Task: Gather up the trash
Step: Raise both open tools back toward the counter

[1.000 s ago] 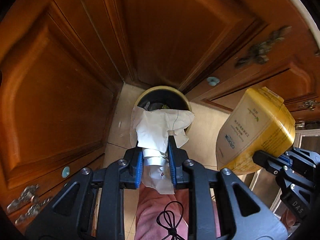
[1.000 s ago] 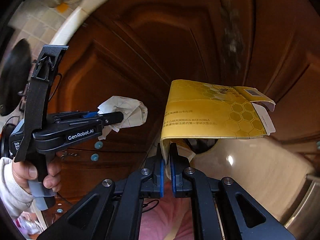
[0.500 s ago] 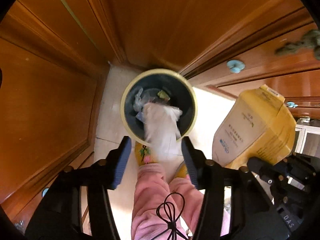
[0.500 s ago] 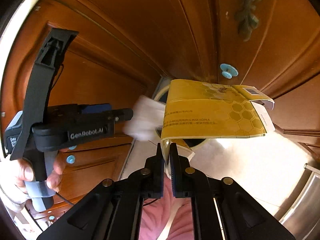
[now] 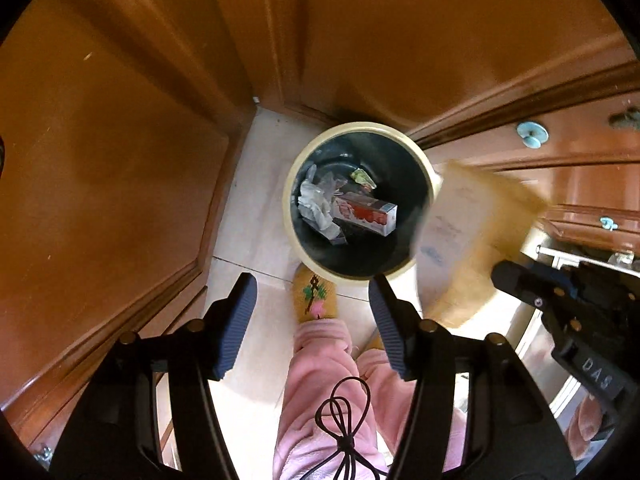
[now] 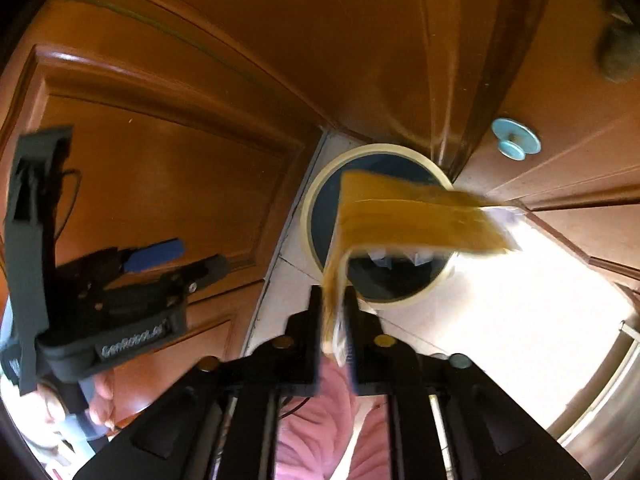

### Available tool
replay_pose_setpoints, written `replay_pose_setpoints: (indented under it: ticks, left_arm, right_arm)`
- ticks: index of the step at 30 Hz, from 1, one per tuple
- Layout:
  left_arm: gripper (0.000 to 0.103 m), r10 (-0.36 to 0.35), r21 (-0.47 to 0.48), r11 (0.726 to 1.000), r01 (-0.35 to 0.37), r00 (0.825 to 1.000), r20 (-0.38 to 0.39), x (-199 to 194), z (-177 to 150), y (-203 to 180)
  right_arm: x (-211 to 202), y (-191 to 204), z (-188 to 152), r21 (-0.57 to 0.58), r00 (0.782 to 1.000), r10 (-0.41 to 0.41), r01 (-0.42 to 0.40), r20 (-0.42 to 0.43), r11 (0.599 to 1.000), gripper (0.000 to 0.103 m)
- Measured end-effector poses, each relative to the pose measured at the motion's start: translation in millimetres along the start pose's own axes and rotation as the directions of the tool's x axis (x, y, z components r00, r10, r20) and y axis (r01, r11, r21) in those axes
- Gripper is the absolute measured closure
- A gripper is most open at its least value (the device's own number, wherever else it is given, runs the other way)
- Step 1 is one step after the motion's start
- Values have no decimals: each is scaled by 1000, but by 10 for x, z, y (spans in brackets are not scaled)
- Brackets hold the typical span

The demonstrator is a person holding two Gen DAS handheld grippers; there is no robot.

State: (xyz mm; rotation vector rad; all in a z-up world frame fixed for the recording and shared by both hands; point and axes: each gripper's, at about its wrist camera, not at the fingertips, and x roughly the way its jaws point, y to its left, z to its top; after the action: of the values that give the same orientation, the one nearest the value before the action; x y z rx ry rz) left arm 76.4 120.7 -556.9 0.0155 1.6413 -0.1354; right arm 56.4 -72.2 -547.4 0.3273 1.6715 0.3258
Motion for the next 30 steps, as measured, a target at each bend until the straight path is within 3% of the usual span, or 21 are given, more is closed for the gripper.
replay_pose_setpoints:
  ticks: [1, 3, 11, 14, 18, 24, 30]
  left_arm:
    - [48, 2, -5, 1000, -2, 1000, 1, -20, -12, 49]
    - [48, 4, -18, 1000, -4, 1000, 5, -53, -31, 107]
    - [48, -10, -93, 996, 12, 1000, 27, -235, -110, 198]
    - [48, -13, -97, 995, 17, 999, 45, -429, -163, 179]
    - [48, -23, -90, 995, 31, 996, 84, -801, -242, 170]
    - [48, -56, -39, 997, 64, 984, 170, -1612, -414, -68]
    - [48, -92, 59, 995, 78, 951, 296, -2535, -555, -407]
  right_arm:
    - [-4, -5, 35, 14, 1000, 4, -4, -1, 1000, 52]
    - [-53, 10, 75, 29, 1000, 2, -3, 27, 1000, 37]
    - [-332, 206, 181, -32, 999, -24, 24, 30, 999, 37]
    - [-332, 392, -72, -41, 999, -33, 34, 41, 999, 37]
    - [-652, 502, -292, -47, 997, -45, 49, 65, 998, 37]
    - [-1438, 674, -584, -65, 986, -69, 79, 151, 995, 37]
    - [-2444, 863, -836, -66, 953, -98, 122, 286, 990, 37]
